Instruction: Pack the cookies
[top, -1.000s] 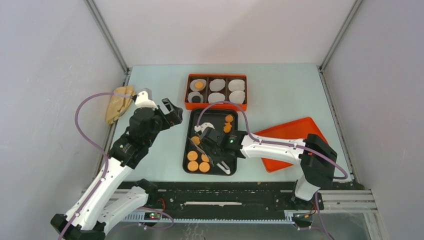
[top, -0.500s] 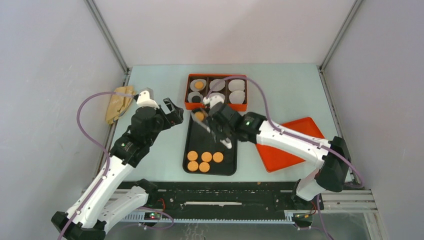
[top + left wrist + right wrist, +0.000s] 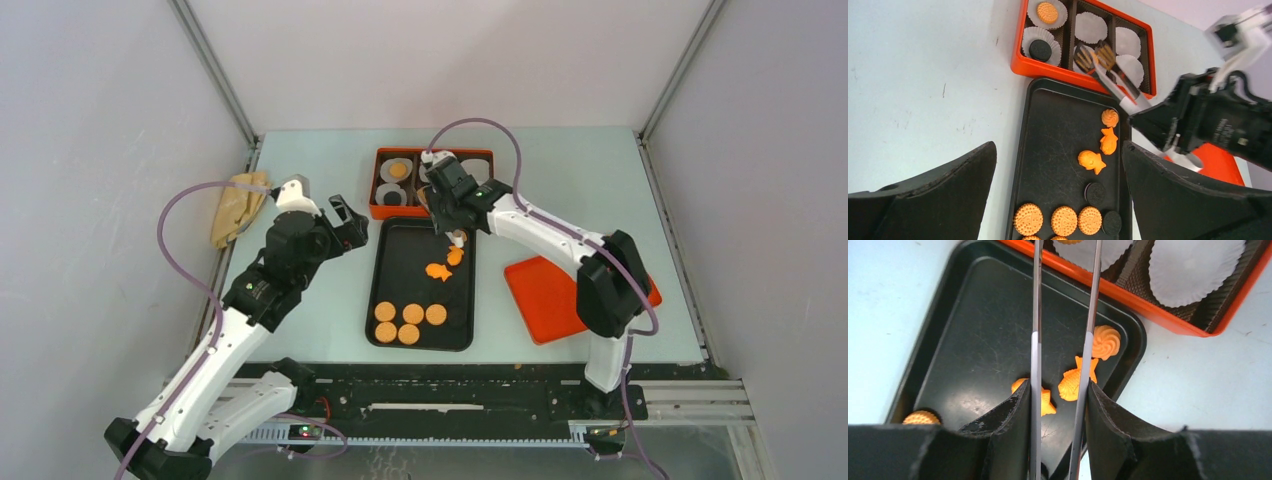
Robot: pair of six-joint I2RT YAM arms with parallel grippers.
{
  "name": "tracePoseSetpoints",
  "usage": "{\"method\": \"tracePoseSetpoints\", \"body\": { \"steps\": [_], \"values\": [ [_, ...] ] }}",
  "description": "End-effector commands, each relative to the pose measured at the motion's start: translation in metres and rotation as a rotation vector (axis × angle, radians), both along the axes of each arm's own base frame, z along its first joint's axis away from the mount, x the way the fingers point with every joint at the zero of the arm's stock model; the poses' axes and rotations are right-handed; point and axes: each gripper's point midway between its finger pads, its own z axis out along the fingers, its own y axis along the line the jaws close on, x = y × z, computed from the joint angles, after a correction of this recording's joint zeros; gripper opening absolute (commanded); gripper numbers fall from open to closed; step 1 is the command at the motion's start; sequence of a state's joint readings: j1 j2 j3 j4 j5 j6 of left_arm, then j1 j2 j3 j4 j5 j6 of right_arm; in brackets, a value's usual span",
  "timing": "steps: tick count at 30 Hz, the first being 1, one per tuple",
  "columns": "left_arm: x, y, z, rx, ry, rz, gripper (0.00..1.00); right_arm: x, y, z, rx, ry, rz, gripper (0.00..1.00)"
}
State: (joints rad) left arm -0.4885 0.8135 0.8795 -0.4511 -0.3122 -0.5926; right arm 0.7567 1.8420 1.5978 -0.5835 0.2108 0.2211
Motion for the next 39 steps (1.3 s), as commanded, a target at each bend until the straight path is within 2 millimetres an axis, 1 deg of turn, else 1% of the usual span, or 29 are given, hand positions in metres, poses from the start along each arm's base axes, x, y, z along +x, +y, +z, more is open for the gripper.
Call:
{"method": "tracePoseSetpoints", "body": {
  "steps": [1,6,10,12,15,17,19,24,25,27,28,30,31,33,35,36,37,38,39],
  "values": [
    [0.005,0.005,0.010,0.015,-0.037,0.025,1.00,0.016,0.008,0.012,0.046,-0.038,0.015,0.13],
    [0.008,0.003,0.008,0.023,-0.030,0.023,1.00,0.015,0.004,-0.002,0.022,-0.026,0.003,0.13],
    [0.009,0.002,0.006,0.022,-0.023,0.018,1.00,0.019,0.000,-0.007,0.010,-0.022,-0.014,0.13],
    [0.009,0.002,0.005,0.023,-0.022,0.018,1.00,0.019,-0.002,-0.007,0.008,-0.023,-0.025,0.22],
    [0.008,0.000,0.006,0.020,-0.026,0.008,1.00,0.020,-0.004,-0.003,0.003,-0.037,-0.039,0.40],
    [0.007,-0.002,0.006,0.020,-0.026,-0.007,1.00,0.021,-0.006,-0.001,-0.002,-0.048,-0.052,0.48],
    [0.007,-0.003,0.007,0.017,-0.031,-0.019,1.00,0.023,-0.008,0.001,-0.002,-0.058,-0.065,0.51],
    [0.004,-0.004,0.011,0.008,-0.046,-0.030,1.00,0.025,-0.008,0.011,0.016,-0.081,-0.072,0.52],
    [0.004,-0.004,0.012,0.007,-0.049,-0.031,1.00,0.025,-0.008,0.013,0.020,-0.086,-0.073,0.55],
    [0.003,-0.004,0.012,0.007,-0.050,-0.033,1.00,0.024,-0.009,0.017,0.024,-0.089,-0.074,0.55],
    [0.003,-0.004,0.013,0.007,-0.052,-0.031,1.00,0.021,-0.009,0.023,0.032,-0.099,-0.074,0.54],
    [0.002,-0.003,0.013,0.006,-0.054,-0.029,1.00,0.013,-0.008,0.032,0.040,-0.122,-0.066,0.54],
    [0.002,-0.002,0.014,0.005,-0.057,-0.029,1.00,0.005,-0.008,0.045,0.058,-0.148,-0.056,0.54],
    [0.001,-0.001,0.016,0.004,-0.062,-0.025,1.00,-0.015,-0.006,0.063,0.075,-0.169,-0.026,0.54],
    [0.001,0.000,0.018,0.002,-0.065,-0.017,1.00,-0.038,-0.005,0.072,0.074,-0.169,0.011,0.54],
    [0.001,0.001,0.019,0.002,-0.064,-0.013,1.00,-0.056,-0.003,0.070,0.058,-0.152,0.038,0.54],
    [0.001,0.000,0.018,0.002,-0.062,-0.015,1.00,-0.065,-0.004,0.074,0.065,-0.151,0.045,0.54],
    [0.002,0.000,0.018,0.001,-0.059,-0.014,1.00,-0.083,-0.001,0.071,0.059,-0.135,0.074,0.54],
    [0.002,-0.001,0.017,-0.002,-0.056,-0.015,1.00,-0.098,-0.003,0.062,0.045,-0.108,0.079,0.53]
  ]
}}
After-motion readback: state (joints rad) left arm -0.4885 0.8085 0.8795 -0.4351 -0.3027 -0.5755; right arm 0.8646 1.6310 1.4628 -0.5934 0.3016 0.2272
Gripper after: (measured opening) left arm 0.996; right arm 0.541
